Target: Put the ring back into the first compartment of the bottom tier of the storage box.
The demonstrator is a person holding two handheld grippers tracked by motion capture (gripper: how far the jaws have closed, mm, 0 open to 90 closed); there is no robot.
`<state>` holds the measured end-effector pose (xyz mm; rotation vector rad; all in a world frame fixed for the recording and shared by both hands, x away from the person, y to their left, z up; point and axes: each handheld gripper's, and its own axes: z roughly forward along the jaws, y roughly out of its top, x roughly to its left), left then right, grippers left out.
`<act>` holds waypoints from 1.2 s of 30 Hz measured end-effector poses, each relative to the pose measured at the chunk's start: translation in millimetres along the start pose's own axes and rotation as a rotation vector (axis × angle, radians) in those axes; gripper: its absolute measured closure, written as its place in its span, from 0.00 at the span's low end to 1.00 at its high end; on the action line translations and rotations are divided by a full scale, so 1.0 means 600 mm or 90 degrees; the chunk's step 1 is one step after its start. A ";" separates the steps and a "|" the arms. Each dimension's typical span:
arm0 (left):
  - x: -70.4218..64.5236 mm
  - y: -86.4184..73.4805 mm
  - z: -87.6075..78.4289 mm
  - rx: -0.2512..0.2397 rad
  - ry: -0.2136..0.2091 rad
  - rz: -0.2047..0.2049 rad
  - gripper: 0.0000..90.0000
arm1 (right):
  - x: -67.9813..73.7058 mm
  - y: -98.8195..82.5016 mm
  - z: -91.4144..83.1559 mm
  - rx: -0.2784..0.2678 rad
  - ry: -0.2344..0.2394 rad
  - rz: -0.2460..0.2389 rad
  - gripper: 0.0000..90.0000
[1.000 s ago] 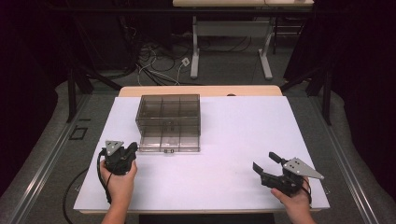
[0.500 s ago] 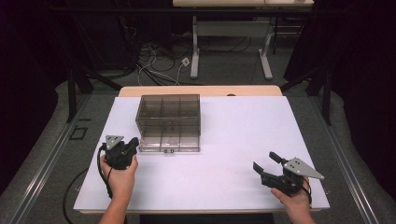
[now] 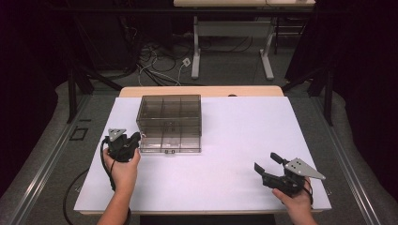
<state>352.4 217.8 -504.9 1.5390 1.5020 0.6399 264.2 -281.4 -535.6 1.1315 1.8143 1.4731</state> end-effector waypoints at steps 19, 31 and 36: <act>-0.001 0.001 0.038 0.011 0.013 -0.001 0.98 | 0.001 -0.001 0.001 0.002 0.003 0.007 0.24; 0.002 -0.016 0.063 0.027 0.017 -0.012 0.98 | 0.000 -0.001 0.001 0.003 0.002 0.008 0.24; 0.003 -0.025 0.072 0.033 0.022 -0.015 0.98 | 0.000 -0.001 0.001 0.003 0.004 0.008 0.24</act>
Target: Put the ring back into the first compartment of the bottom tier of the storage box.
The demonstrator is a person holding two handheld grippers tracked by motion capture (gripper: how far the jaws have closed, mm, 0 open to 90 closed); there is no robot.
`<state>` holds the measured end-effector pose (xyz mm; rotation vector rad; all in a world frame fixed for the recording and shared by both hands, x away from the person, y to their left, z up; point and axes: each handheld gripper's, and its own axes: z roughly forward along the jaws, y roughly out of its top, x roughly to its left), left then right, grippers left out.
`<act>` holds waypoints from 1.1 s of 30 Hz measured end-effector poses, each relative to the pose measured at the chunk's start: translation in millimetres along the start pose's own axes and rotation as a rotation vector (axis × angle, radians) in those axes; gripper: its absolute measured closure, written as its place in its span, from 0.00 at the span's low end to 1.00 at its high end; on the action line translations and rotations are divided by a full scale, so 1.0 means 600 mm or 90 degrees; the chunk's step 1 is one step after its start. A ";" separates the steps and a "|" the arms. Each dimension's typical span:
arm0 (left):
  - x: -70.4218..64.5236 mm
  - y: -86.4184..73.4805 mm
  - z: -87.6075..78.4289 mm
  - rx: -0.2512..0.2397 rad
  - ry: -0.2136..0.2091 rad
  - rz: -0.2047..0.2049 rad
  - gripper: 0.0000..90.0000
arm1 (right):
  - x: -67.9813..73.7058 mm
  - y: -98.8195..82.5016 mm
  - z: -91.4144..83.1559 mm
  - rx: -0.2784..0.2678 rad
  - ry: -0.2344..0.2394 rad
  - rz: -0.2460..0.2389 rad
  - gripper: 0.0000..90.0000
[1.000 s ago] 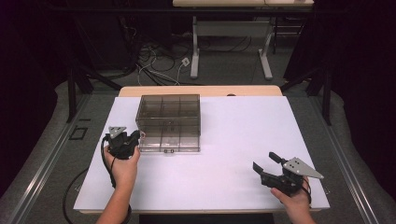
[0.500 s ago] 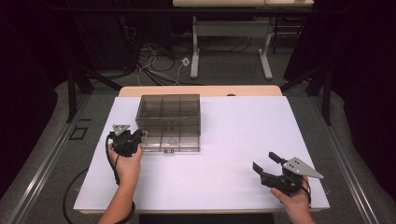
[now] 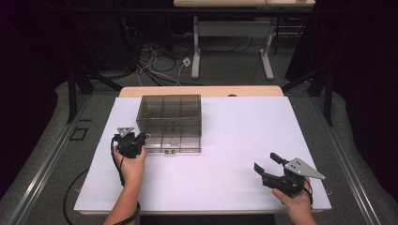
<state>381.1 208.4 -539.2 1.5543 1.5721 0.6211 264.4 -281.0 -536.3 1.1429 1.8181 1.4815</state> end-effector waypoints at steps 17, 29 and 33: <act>0.002 -0.019 0.022 0.035 0.013 -0.001 0.98 | 0.000 0.000 0.000 -0.002 0.000 -0.003 0.24; -0.002 -0.019 0.025 0.045 0.018 0.004 0.98 | 0.000 0.000 0.000 -0.002 0.001 -0.005 0.24; -0.002 -0.019 0.025 0.049 0.017 0.007 0.98 | 0.000 0.000 0.000 -0.001 0.001 -0.005 0.24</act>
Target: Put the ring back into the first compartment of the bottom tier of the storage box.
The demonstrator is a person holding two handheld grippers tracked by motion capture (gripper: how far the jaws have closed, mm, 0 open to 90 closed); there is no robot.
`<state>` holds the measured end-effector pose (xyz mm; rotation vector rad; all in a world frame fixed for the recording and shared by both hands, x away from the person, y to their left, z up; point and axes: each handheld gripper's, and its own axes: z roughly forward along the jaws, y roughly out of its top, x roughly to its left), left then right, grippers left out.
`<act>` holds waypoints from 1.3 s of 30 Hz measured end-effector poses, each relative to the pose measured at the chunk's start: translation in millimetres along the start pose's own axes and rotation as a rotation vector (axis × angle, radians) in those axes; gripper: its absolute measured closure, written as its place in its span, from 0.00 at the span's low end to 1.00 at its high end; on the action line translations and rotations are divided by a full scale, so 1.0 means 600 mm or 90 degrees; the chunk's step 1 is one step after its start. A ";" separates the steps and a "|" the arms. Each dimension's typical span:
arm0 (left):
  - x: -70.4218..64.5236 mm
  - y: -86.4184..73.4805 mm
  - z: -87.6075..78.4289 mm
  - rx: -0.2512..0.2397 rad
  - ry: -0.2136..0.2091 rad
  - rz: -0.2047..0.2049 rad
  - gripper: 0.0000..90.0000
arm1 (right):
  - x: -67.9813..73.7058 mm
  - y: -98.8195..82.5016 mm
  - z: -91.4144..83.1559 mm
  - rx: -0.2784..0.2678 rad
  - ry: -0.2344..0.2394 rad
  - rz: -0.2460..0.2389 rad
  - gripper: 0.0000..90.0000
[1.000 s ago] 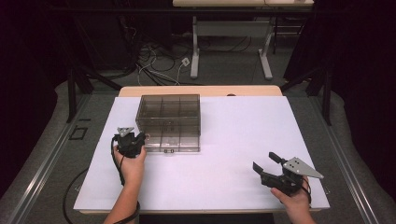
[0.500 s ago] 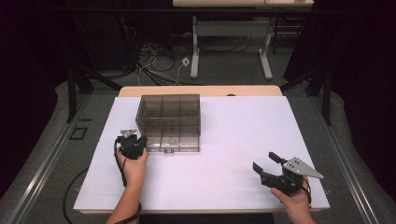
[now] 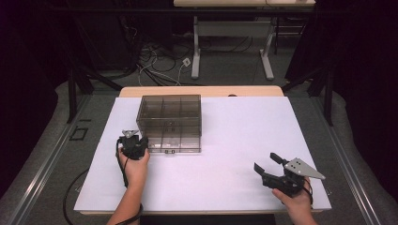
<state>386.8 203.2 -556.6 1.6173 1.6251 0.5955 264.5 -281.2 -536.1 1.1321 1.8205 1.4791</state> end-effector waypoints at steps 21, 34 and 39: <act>-0.001 -0.001 -0.002 -0.022 -0.014 0.007 0.81 | 0.000 0.000 0.000 -0.002 0.000 0.000 0.24; -0.004 0.000 -0.009 -0.038 -0.018 0.007 0.69 | -0.001 0.000 0.000 -0.003 -0.001 -0.002 0.24; -0.006 0.001 -0.014 -0.047 -0.017 0.008 0.61 | 0.000 0.001 0.000 -0.002 0.001 -0.004 0.24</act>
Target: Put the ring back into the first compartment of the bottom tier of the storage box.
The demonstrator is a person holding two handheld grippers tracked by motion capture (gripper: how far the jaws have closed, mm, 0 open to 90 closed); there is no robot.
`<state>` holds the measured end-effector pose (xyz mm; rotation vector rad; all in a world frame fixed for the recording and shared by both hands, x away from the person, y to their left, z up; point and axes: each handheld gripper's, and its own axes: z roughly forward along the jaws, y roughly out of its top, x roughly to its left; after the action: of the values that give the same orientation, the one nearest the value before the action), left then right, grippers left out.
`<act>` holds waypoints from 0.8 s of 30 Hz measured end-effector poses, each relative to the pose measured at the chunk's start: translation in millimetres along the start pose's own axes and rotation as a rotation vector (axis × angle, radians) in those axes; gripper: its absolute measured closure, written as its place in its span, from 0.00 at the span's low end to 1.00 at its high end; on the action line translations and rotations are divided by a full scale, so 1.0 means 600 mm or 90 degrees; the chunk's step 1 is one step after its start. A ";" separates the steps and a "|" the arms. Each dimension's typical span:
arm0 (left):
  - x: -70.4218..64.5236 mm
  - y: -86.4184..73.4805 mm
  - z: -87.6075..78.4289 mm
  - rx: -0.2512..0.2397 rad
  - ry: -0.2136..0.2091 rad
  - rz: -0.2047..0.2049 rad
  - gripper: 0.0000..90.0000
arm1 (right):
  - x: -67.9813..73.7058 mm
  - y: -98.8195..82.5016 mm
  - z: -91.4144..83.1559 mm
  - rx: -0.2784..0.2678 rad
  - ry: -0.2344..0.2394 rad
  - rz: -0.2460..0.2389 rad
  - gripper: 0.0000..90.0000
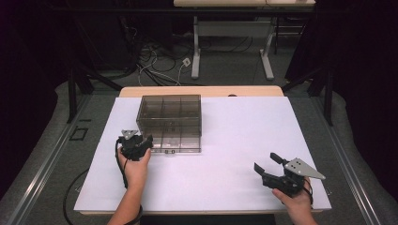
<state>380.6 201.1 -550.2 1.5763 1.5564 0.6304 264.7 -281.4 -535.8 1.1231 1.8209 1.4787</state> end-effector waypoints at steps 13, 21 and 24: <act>-0.003 0.012 -0.010 -0.019 -0.004 0.033 0.48 | 0.001 0.000 0.000 0.003 -0.001 0.002 0.24; -0.002 0.015 -0.018 -0.022 -0.015 0.047 0.44 | 0.001 -0.001 0.000 0.002 -0.003 0.005 0.24; -0.003 0.016 -0.023 -0.026 -0.021 0.056 0.41 | 0.001 -0.001 0.000 0.003 -0.003 0.003 0.24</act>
<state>374.7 202.9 -534.4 1.6244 1.4475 0.6772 264.2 -280.6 -536.2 1.1335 1.8200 1.4736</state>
